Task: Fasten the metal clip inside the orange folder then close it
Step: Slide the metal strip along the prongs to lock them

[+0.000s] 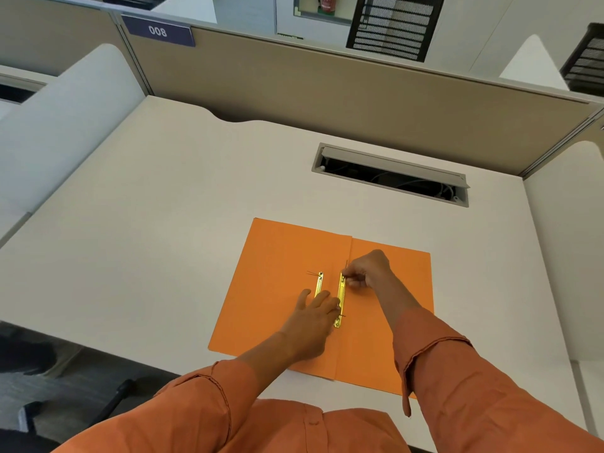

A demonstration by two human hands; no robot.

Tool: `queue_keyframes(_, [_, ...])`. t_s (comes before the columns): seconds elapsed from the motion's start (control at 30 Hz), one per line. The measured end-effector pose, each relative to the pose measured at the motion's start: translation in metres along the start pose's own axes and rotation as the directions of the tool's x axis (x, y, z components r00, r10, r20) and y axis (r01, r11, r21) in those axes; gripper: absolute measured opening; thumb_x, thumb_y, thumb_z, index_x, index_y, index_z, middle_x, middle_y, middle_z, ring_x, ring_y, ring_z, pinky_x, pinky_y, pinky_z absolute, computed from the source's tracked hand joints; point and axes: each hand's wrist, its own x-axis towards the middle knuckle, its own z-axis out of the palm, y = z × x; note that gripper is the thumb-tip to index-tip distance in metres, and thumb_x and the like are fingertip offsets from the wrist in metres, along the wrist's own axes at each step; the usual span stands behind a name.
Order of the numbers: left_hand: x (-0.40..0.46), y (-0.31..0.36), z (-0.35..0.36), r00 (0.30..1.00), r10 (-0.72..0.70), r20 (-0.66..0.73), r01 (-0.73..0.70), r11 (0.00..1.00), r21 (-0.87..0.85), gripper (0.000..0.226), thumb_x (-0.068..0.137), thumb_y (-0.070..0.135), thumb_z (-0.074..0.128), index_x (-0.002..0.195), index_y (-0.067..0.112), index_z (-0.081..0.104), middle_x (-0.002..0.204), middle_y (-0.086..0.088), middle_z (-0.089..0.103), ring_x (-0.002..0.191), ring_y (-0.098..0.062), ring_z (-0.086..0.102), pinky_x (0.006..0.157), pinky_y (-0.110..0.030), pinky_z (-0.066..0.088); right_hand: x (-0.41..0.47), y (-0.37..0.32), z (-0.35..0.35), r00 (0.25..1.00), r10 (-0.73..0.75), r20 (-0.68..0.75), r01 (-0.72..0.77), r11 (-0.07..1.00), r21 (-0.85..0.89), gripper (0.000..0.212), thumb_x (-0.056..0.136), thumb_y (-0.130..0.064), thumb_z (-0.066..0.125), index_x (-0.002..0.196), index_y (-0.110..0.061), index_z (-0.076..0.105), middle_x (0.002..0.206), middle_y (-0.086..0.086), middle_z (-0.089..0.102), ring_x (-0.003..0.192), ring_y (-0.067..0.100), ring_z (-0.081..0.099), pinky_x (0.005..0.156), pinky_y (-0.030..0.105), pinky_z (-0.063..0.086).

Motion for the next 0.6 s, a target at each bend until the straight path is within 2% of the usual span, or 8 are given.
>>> queue_keyframes(0.1, [0.001,-0.004,-0.001,1.0,0.018,0.001,-0.018,1.0,-0.001,0.052,0.095,0.012,0.05,0.147,0.016,0.049,0.156,-0.001,0.038,0.156,-0.028,0.02,0.125,-0.059,0.012,-0.004,0.011,-0.003,1.0,-0.003,0.003,0.003,1.0,0.016,0.017,0.083,0.0,0.083,0.091,0.007,0.07,0.084,0.025,0.07,0.068,0.033,0.065,0.084,0.049,0.062])
queue_keyframes(0.2, [0.004,-0.008,0.0,0.999,0.043,0.002,-0.042,0.999,-0.006,0.057,0.091,0.007,0.05,0.148,0.017,0.05,0.166,-0.004,0.029,0.16,-0.03,0.01,0.127,-0.058,0.007,-0.019,0.03,-0.001,0.994,0.057,0.095,-0.054,0.998,-0.034,0.024,0.091,-0.018,0.079,0.087,-0.001,0.062,0.078,0.016,0.062,0.062,0.03,0.062,0.067,0.041,0.061])
queue_keyframes(0.3, [0.006,-0.014,0.001,0.998,0.069,0.01,-0.069,0.997,-0.02,0.067,0.088,0.004,0.048,0.153,0.018,0.043,0.171,-0.002,0.019,0.162,-0.03,0.0,0.128,-0.06,0.003,-0.04,0.045,0.001,0.966,0.131,0.224,-0.124,0.991,-0.049,0.031,0.095,-0.029,0.076,0.093,-0.001,0.064,0.079,0.015,0.065,0.06,0.024,0.065,0.053,0.032,0.059])
queue_keyframes(0.37, [0.007,-0.018,0.002,0.996,0.087,0.021,-0.085,0.995,-0.058,0.076,0.086,0.001,0.048,0.158,0.019,0.034,0.17,0.003,0.022,0.162,-0.027,-0.003,0.128,-0.061,0.001,-0.05,0.055,0.001,0.954,0.133,0.268,-0.141,0.99,0.011,0.031,0.093,-0.027,0.078,0.096,0.002,0.067,0.079,0.016,0.069,0.06,0.024,0.068,0.052,0.03,0.061])
queue_keyframes(0.43, [0.007,-0.022,0.003,0.995,0.097,0.033,-0.093,0.991,-0.094,0.078,0.086,-0.002,0.046,0.16,0.019,0.03,0.17,0.006,0.024,0.162,-0.024,-0.003,0.127,-0.062,0.0,-0.058,0.063,0.002,0.951,0.112,0.287,-0.144,0.985,0.092,0.023,0.091,-0.016,0.08,0.092,0.003,0.069,0.078,0.018,0.071,0.059,0.024,0.07,0.056,0.031,0.063])
queue_keyframes(0.53, [0.008,-0.03,0.003,0.992,0.114,0.06,-0.108,0.988,-0.107,0.078,0.087,-0.003,0.045,0.159,0.022,0.032,0.171,0.008,0.023,0.162,-0.021,-0.002,0.127,-0.062,-0.002,-0.063,0.073,0.005,0.961,0.079,0.264,-0.121,0.982,0.146,0.008,0.088,0.002,0.077,0.09,0.006,0.07,0.078,0.021,0.071,0.058,0.023,0.069,0.061,0.032,0.063])
queue_keyframes(0.6, [0.01,-0.034,0.002,0.988,0.128,0.082,-0.118,0.987,-0.113,0.077,0.086,-0.003,0.045,0.156,0.026,0.037,0.171,0.01,0.023,0.162,-0.021,0.001,0.126,-0.062,-0.003,-0.062,0.077,0.006,0.967,0.08,0.243,-0.114,0.985,0.131,0.014,0.083,0.009,0.077,0.096,0.011,0.073,0.078,0.022,0.072,0.057,0.023,0.069,0.06,0.032,0.064])
